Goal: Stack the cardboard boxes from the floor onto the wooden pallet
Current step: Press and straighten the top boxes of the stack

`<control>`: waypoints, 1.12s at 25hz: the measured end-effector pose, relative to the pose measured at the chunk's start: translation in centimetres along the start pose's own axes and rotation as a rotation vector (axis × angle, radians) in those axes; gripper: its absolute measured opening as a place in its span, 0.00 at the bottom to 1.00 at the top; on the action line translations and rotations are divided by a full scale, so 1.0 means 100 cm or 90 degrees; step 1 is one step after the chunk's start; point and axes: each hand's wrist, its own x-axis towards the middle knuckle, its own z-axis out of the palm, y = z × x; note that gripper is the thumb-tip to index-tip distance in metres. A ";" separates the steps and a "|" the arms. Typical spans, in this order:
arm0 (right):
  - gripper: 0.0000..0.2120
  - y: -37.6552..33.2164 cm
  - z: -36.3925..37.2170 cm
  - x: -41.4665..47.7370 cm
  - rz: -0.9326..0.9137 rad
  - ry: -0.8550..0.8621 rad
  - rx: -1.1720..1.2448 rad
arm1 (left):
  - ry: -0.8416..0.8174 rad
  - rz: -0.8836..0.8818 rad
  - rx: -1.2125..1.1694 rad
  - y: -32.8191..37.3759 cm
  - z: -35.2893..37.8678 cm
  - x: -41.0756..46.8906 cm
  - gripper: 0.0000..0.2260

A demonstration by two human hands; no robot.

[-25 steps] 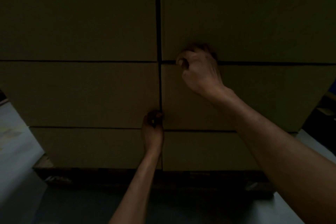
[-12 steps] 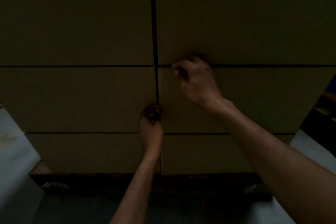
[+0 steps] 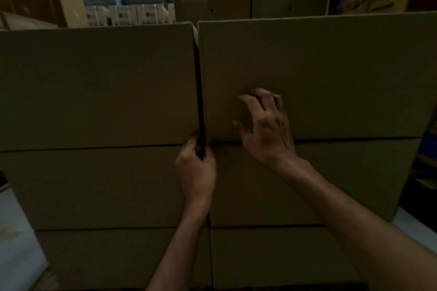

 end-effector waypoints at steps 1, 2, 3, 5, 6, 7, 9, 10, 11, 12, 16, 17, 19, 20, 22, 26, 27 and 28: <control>0.30 -0.001 -0.004 0.015 -0.028 0.007 -0.025 | 0.002 0.015 0.006 0.002 -0.001 0.005 0.12; 0.34 -0.003 -0.008 0.032 -0.056 0.011 -0.048 | 0.011 0.045 0.023 0.004 -0.003 0.011 0.12; 0.37 -0.005 -0.012 0.050 -0.078 0.013 -0.064 | 0.029 0.087 0.043 0.007 -0.005 0.018 0.12; 0.41 -0.012 -0.017 0.085 -0.107 0.014 -0.087 | 0.089 0.180 0.108 0.019 -0.009 0.037 0.14; 0.42 -0.015 -0.018 0.099 -0.116 0.014 -0.098 | 0.118 0.223 0.145 0.029 -0.013 0.050 0.16; 0.43 -0.018 -0.019 0.111 -0.123 0.013 -0.111 | 0.139 0.262 0.175 0.040 -0.016 0.064 0.18; 0.41 -0.025 -0.021 0.132 -0.131 0.016 -0.130 | 0.167 0.330 0.225 0.062 -0.022 0.099 0.21; 0.38 -0.028 -0.023 0.141 -0.132 0.021 -0.134 | 0.171 0.355 0.257 0.072 -0.025 0.117 0.23; 0.34 -0.032 -0.026 0.151 -0.126 0.025 -0.134 | 0.159 0.371 0.297 0.082 -0.028 0.133 0.24; 0.30 -0.035 -0.029 0.160 -0.113 0.019 -0.128 | 0.126 0.371 0.337 0.091 -0.032 0.148 0.26; 0.20 -0.039 -0.040 0.178 -0.068 -0.066 -0.044 | -0.019 0.341 0.406 0.103 -0.044 0.189 0.28; 0.19 -0.037 -0.042 0.178 -0.071 -0.077 -0.030 | -0.027 0.351 0.403 0.104 -0.047 0.193 0.27; 0.17 -0.034 -0.047 0.178 -0.077 -0.083 -0.014 | -0.032 0.361 0.386 0.106 -0.049 0.195 0.27; 0.17 -0.034 -0.049 0.178 -0.077 -0.081 -0.011 | -0.036 0.360 0.377 0.108 -0.049 0.194 0.26; 0.16 -0.036 -0.050 0.179 -0.069 -0.066 -0.013 | -0.043 0.356 0.369 0.106 -0.049 0.193 0.26; 0.18 -0.040 -0.041 0.176 -0.057 -0.044 -0.030 | -0.038 0.369 0.352 0.096 -0.043 0.193 0.26; 0.19 -0.040 -0.038 0.173 -0.056 -0.039 -0.035 | -0.031 0.365 0.342 0.093 -0.041 0.192 0.27; 0.21 -0.040 -0.034 0.167 -0.062 -0.032 -0.043 | -0.021 0.362 0.333 0.091 -0.039 0.188 0.27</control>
